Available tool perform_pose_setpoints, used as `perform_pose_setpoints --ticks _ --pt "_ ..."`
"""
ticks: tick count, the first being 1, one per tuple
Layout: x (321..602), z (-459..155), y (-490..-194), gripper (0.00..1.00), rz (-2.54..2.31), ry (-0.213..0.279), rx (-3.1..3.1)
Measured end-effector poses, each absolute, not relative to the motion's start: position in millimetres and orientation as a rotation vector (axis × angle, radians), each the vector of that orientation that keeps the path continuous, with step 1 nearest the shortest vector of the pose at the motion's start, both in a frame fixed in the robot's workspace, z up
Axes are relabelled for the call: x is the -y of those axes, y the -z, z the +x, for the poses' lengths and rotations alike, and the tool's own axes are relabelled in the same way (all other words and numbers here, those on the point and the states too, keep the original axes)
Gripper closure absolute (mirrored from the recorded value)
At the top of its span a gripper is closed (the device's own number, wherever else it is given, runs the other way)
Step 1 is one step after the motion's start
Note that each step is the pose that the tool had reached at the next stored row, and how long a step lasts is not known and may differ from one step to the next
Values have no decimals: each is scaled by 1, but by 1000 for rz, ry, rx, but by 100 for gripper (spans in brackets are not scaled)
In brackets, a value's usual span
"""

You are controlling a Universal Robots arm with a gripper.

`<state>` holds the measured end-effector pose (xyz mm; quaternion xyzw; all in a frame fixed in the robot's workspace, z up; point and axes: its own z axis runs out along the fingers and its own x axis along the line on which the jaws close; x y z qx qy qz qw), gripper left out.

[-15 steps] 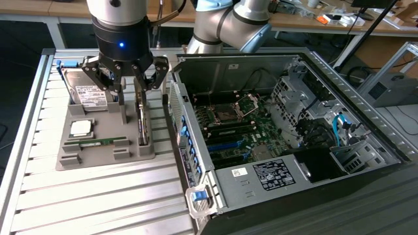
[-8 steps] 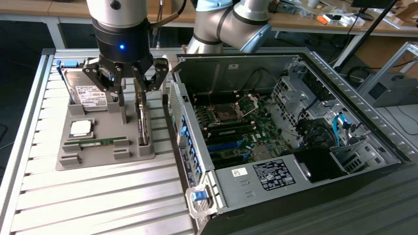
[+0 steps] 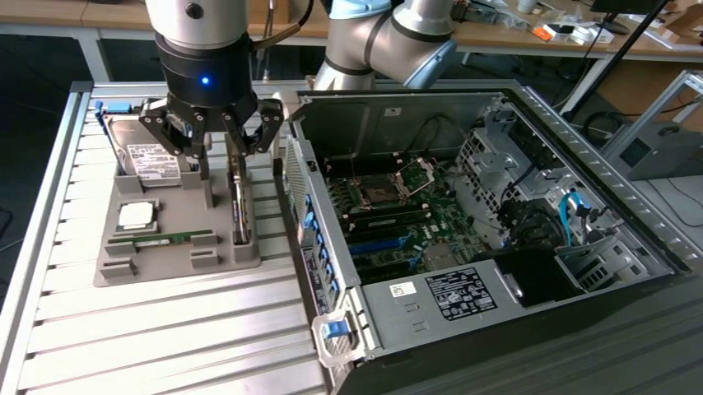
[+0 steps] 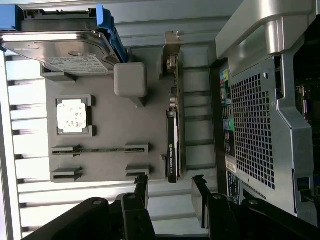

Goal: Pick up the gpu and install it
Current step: 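Pick up the gpu and move the gpu toward the slot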

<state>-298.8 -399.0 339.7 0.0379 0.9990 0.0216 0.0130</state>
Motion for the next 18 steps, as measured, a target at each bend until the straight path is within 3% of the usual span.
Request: perform_pose_setpoints --ticks 18 --pt "399 -298 -333 52 118 -67 -3113"
